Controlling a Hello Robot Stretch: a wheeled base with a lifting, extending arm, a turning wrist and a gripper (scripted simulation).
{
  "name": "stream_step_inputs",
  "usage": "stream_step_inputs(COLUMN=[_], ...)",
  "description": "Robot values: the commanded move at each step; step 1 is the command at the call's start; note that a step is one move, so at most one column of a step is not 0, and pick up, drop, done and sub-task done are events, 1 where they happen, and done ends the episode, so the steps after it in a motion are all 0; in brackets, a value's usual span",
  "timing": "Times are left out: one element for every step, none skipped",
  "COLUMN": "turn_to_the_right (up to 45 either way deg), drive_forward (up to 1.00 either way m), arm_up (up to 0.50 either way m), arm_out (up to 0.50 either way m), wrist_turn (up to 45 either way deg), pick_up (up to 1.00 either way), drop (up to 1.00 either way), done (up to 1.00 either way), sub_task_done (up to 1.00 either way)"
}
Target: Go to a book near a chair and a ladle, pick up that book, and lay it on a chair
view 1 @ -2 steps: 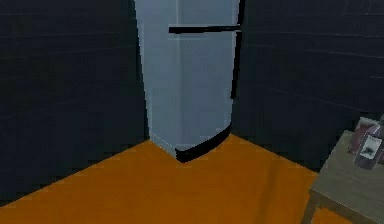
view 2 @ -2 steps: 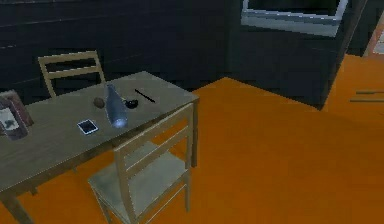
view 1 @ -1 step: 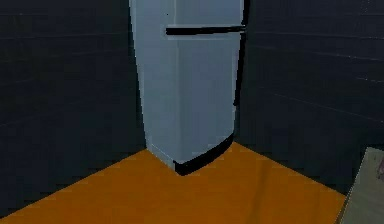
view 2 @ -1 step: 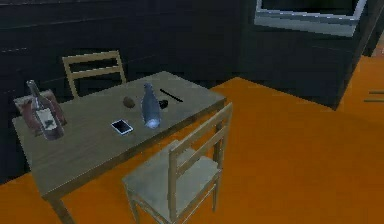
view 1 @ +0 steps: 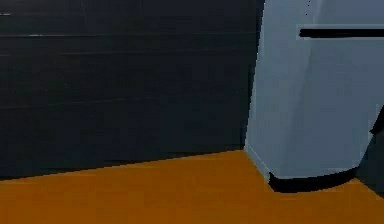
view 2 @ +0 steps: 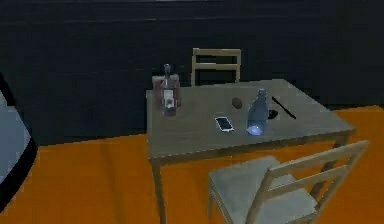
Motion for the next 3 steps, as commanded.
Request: stream_step_inputs(turn_to_the_right=[45.0, 12.0, 0.0], drive_forward=[0.0, 0.0, 0.85], arm_up=[0.0, 0.0, 0.0], arm_out=[0.0, 0.0, 0.0], wrist_turn=[0.0, 0.0, 0.0], pick_up=[0.0, 0.0, 0.0], drop=[0.0, 0.0, 0.0], done=[0.0, 0.0, 0.0], sub_task_done=[0.0, 0.0, 0.0])
